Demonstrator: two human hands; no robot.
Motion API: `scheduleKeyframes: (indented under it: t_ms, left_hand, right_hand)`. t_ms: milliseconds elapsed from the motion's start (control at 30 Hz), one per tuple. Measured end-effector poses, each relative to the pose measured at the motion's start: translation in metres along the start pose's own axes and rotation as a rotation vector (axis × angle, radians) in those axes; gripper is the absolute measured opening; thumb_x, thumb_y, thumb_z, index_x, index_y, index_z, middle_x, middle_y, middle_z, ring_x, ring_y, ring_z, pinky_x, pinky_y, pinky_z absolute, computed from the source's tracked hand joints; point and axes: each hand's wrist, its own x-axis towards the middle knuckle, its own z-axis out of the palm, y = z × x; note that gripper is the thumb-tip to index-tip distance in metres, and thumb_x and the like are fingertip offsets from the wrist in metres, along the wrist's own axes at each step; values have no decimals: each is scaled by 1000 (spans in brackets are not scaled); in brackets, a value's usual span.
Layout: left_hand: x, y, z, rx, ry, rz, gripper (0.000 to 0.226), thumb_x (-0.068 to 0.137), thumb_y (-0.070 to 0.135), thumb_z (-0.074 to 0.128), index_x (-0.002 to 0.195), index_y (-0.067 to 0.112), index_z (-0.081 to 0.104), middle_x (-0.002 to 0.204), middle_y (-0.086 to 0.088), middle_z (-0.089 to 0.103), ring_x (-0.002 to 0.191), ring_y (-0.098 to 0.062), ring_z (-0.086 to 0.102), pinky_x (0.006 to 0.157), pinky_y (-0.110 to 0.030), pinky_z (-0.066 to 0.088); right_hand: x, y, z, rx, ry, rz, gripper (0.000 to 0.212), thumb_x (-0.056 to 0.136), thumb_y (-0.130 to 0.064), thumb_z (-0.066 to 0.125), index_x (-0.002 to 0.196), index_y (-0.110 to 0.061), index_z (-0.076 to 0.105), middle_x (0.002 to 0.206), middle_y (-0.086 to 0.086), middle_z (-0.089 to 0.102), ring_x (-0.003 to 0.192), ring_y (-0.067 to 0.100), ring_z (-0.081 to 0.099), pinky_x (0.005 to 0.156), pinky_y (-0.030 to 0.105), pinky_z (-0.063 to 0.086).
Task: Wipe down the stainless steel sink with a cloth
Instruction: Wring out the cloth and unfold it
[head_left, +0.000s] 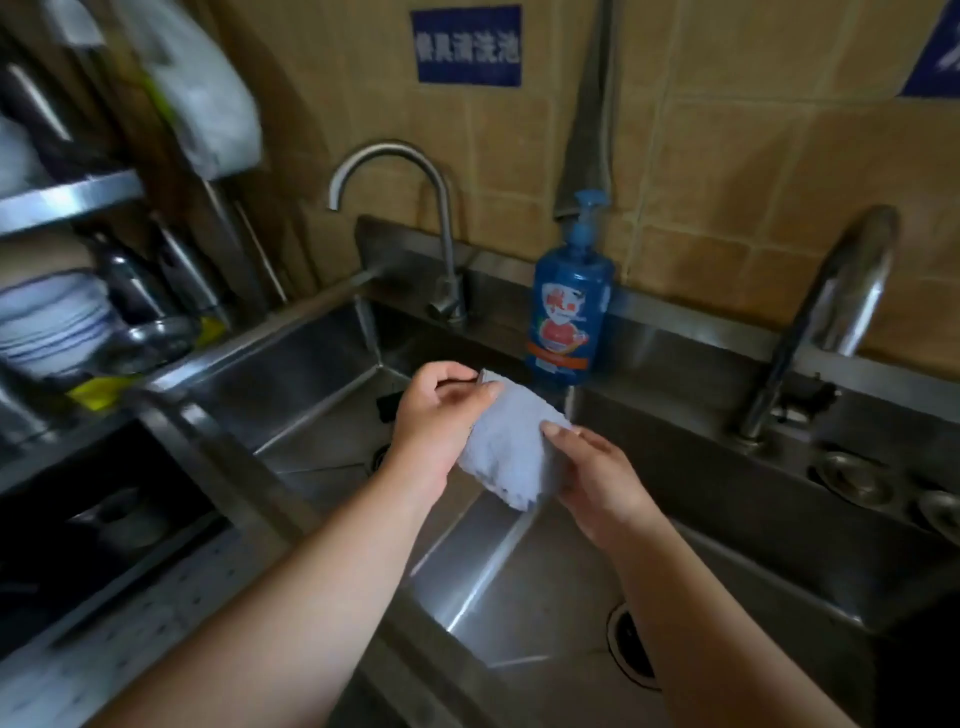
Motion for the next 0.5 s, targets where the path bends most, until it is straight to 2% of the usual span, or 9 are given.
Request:
scheduleKeyframes:
  t_ms: [100, 167, 233, 333, 433, 500]
  left_hand:
    - [5, 5, -60, 166, 107, 156, 23, 78, 19, 69, 77, 30, 49, 81, 13, 62, 76, 1, 59, 55, -12, 48]
    - [10, 7, -107, 246, 198, 237, 26, 78, 20, 69, 74, 31, 46, 79, 15, 60, 76, 1, 58, 61, -12, 46]
    - [14, 9, -158, 302, 289, 291, 28, 77, 20, 69, 72, 32, 44, 76, 15, 59, 74, 4, 57, 61, -5, 41]
    - [21, 15, -238, 356, 397, 325, 29, 77, 21, 70, 70, 33, 44, 73, 16, 58, 74, 6, 55, 60, 0, 37]
    - [30, 24, -314, 387, 462, 329, 28, 77, 23, 70, 71, 31, 44, 77, 15, 58, 80, 2, 57, 68, -8, 42]
    - [36, 28, -357, 341, 470, 286, 26, 76, 23, 70, 74, 29, 45, 83, 11, 60, 85, -9, 60, 77, -31, 52]
  right_hand:
    - [12, 10, 66, -120, -3, -90, 9, 87, -30, 62, 94, -27, 59, 105, -2, 61, 100, 18, 60, 89, 39, 50]
    - [20, 20, 116, -220, -16, -189, 6, 90, -33, 57, 95, -30, 56, 101, -10, 59, 94, 9, 58, 82, 32, 52]
    - [26, 33, 170, -316, -44, -281, 4, 91, -33, 56, 89, -32, 52, 94, -19, 56, 87, 2, 56, 77, 23, 49]
    - [35, 55, 251, -446, -98, -343, 11, 90, -34, 56, 82, -35, 48, 88, -23, 53, 82, -2, 53, 81, 26, 48]
    - [46, 72, 327, -518, -167, -377, 11, 90, -32, 57, 82, -31, 49, 89, -11, 58, 86, 6, 57, 84, 33, 51]
    - [54, 82, 371, -520, -188, -405, 12, 90, -28, 57, 81, -28, 50, 86, -8, 60, 85, 11, 59, 82, 34, 51]
